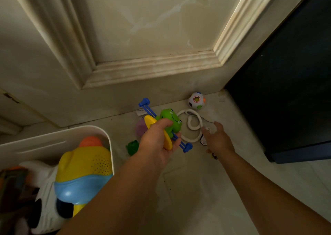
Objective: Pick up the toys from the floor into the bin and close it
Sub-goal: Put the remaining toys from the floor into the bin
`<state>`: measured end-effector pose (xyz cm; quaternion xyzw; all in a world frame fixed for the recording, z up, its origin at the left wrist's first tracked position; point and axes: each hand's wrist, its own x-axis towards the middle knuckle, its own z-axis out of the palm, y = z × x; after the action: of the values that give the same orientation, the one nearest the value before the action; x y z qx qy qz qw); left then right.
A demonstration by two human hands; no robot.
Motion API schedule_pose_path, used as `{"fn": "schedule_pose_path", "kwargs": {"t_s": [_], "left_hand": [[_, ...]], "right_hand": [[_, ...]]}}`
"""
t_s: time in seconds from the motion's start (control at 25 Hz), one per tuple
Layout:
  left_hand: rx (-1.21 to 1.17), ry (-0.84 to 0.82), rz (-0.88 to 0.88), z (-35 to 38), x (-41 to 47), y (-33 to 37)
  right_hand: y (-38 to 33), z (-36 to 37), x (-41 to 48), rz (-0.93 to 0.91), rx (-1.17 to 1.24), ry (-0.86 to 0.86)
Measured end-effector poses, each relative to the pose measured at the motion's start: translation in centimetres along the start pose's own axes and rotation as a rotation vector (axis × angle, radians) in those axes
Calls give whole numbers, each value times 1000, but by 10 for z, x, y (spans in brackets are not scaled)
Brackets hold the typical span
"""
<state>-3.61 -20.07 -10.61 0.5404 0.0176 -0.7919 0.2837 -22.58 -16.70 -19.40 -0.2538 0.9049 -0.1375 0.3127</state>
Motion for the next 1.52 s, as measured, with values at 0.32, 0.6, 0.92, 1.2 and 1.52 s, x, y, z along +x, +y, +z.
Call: {"fn": "schedule_pose_path", "kwargs": {"t_s": [0.32,0.6,0.92,1.2,1.52], "left_hand": [[11,-11,-16,-1,2,1],[-9,-17,-9,-2,-3,1],[-3,-25,-12,1,-8,2],[18,-53,-28,1,-3,1],[34,-58,-15,-2,-2,0]], "right_hand": [[7,25,8,25,-126,-54],[15,17,13,127,321,118],[-16,11,25,119,509,93],[-42,35,18,-338,-264,-48],[-42,41,3,-312,-433,11]]}}
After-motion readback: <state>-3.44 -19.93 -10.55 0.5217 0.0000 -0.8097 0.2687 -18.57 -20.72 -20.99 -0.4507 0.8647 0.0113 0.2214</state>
